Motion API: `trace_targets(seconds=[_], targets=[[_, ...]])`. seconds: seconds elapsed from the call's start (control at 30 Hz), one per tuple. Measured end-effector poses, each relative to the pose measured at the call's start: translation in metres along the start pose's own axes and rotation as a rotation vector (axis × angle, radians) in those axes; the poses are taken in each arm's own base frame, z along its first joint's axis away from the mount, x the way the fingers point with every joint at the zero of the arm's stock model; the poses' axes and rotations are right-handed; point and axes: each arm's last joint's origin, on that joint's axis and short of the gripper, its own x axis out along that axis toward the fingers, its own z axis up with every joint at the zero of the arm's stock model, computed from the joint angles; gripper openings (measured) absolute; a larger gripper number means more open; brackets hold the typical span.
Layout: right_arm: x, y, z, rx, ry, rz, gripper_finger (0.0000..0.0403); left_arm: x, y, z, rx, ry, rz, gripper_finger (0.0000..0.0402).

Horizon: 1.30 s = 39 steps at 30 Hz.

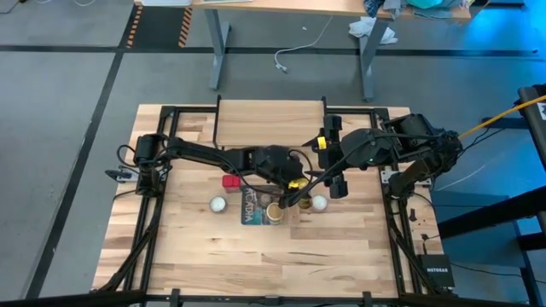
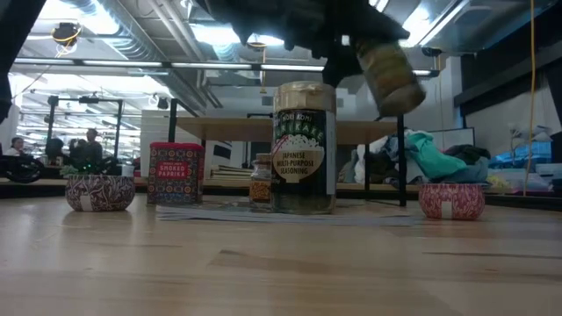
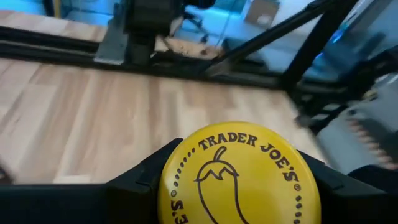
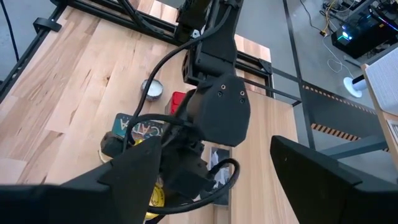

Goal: Shelf spices
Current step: Remove the yellow black seasoning bottle from the shelf

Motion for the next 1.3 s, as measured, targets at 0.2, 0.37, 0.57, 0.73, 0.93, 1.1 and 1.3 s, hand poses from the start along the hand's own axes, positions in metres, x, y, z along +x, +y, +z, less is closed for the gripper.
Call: trace_targets(seconds=[0.2,0.37,0.57,0.73,0.93,1.1,1.3], targets=[[0.000,0.000,0.000,0.000,0.000,0.000,0.0308,-0.007,0.007,-0.011,0.026,0.127,0.277,0.0201],[0.000,0.000,0.000,-0.004,0.002,-0.012,0.0308,-0.003,0.012,-0.019,0.068,0.166,0.419,0.0201],[0.000,-0.001,0.000,-0.001,0.003,-0.018,0.0308,0.013,0.020,-0.044,0.113,0.265,0.493,0.0201],[0.000,-0.001,0.000,0.006,0.004,-0.018,0.0308,0.026,0.027,-0.059,0.126,0.275,0.579,0.0201],[0.000,0.000,0.000,0.007,0.005,-0.016,0.0308,0.029,0.031,-0.057,0.174,0.236,0.589,0.0201],[0.000,0.000,0.000,0.007,0.005,-0.016,0.0308,0.027,0.038,-0.054,0.176,0.215,0.602,0.0201],[0.000,0.000,0.000,0.007,0.005,-0.016,0.0308,0.027,0.047,-0.060,0.137,0.225,0.589,0.0201]])
